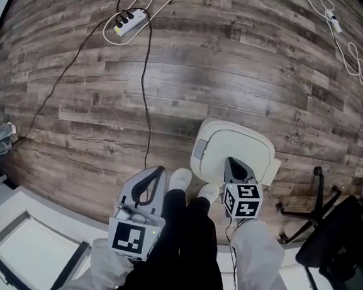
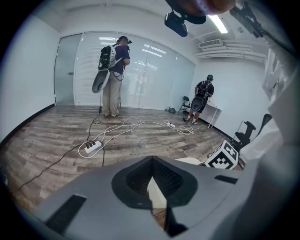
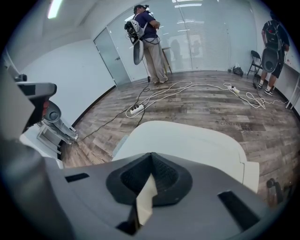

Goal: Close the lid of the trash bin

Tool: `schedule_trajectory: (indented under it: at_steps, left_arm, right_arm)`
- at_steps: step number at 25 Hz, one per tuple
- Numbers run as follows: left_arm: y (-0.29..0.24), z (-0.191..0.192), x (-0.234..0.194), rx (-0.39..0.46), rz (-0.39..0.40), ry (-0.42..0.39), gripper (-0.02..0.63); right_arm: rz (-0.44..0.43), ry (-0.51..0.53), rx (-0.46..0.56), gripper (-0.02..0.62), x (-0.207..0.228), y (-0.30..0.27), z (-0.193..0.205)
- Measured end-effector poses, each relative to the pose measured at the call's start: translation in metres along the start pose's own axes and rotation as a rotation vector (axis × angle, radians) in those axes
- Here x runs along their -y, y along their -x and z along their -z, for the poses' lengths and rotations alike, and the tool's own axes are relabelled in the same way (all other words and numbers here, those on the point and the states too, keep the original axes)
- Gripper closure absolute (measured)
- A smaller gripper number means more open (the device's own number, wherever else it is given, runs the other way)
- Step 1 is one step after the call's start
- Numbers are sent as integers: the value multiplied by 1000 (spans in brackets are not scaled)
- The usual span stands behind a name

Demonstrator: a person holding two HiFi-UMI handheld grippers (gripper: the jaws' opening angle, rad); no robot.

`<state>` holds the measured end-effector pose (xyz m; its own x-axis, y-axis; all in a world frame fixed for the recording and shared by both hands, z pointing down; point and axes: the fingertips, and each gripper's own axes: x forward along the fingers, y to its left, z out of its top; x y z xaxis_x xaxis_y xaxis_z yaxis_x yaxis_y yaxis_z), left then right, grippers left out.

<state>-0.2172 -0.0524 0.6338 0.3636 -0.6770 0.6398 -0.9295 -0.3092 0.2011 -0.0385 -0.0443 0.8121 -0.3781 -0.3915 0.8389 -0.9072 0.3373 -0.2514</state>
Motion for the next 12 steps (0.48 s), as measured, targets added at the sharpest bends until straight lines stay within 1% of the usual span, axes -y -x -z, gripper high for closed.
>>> schedule_trajectory:
  at_steps: [6,12]
  left_arm:
    - [0,3,-7,-8,-8,8,601]
    - [-2,3,-7,-12,-5,4,601]
  right_arm:
    - [4,-6,0,572,1,-5,1]
    - [13,22,-5,572,0,-7,1]
